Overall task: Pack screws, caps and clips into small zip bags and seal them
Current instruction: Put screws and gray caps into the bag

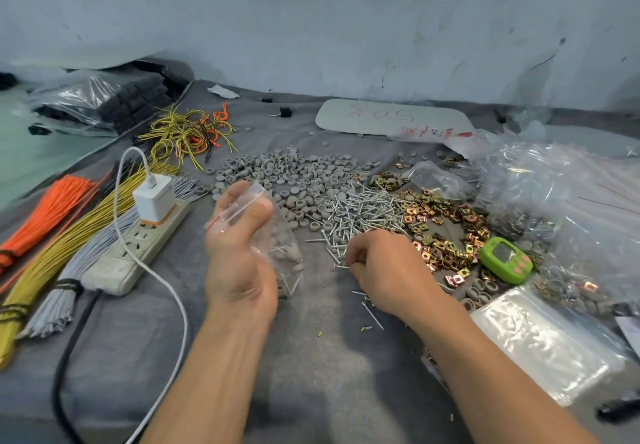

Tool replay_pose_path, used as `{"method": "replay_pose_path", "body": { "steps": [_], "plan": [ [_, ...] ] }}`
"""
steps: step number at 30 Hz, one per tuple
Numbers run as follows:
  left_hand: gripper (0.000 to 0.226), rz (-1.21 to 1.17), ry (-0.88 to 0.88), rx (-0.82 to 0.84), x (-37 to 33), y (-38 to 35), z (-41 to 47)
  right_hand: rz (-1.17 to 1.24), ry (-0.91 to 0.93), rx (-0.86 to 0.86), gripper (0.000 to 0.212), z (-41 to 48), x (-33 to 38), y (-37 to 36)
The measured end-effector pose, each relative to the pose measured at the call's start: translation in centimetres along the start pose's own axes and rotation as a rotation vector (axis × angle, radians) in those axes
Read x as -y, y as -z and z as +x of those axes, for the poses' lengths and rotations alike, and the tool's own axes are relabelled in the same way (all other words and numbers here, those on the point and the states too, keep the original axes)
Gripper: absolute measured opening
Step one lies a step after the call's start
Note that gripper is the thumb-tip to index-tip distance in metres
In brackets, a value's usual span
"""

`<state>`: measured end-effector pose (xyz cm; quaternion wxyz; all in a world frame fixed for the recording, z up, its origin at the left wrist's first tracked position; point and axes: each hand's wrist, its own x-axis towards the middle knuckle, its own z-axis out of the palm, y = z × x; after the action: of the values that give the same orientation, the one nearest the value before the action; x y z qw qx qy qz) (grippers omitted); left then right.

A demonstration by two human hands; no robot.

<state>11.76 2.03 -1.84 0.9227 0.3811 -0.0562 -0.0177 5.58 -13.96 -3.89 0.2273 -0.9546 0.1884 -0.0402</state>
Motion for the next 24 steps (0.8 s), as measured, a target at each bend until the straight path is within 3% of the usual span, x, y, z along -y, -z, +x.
{"method": "replay_pose_path", "body": {
  "steps": [7, 9, 11, 13, 16, 19, 22, 24],
  "plan": [
    [0.045, 0.080, -0.084, 0.026, 0.1, -0.1, 0.2, 0.157, -0.011, -0.131, 0.023, -0.3, -0.4, 0.1],
    [0.045, 0.266, -0.194, 0.021, 0.2, -0.2, 0.1, 0.183, -0.013, -0.144, 0.024, -0.3, -0.6, 0.3],
    [0.043, 0.543, -0.423, 0.095, 0.3, 0.1, 0.2, 0.196, 0.001, -0.158, 0.024, -0.4, -0.6, 0.3],
    [0.046, 0.752, -0.509, 0.159, 0.9, 0.2, 0.2, 0.207, 0.003, -0.176, 0.023, -0.4, -0.9, 0.4],
    [0.049, 0.945, -0.508, 0.235, 1.7, -0.2, -0.6, 0.308, 0.007, -0.246, 0.024, -0.6, -0.6, 0.8],
    [0.054, 1.167, -0.555, 0.322, 2.7, -0.3, -1.2, 0.589, 0.026, -0.383, 0.023, -0.9, -0.3, 1.6],
    [0.062, 1.299, -0.433, 0.342, 3.4, -0.3, -1.3, 0.876, 0.062, -0.427, 0.020, -1.2, -0.2, 2.5],
    [0.061, 1.359, -0.307, 0.341, 3.8, -0.5, -1.4, 0.921, 0.107, -0.381, 0.019, -1.5, -0.2, 2.9]
  ]
}}
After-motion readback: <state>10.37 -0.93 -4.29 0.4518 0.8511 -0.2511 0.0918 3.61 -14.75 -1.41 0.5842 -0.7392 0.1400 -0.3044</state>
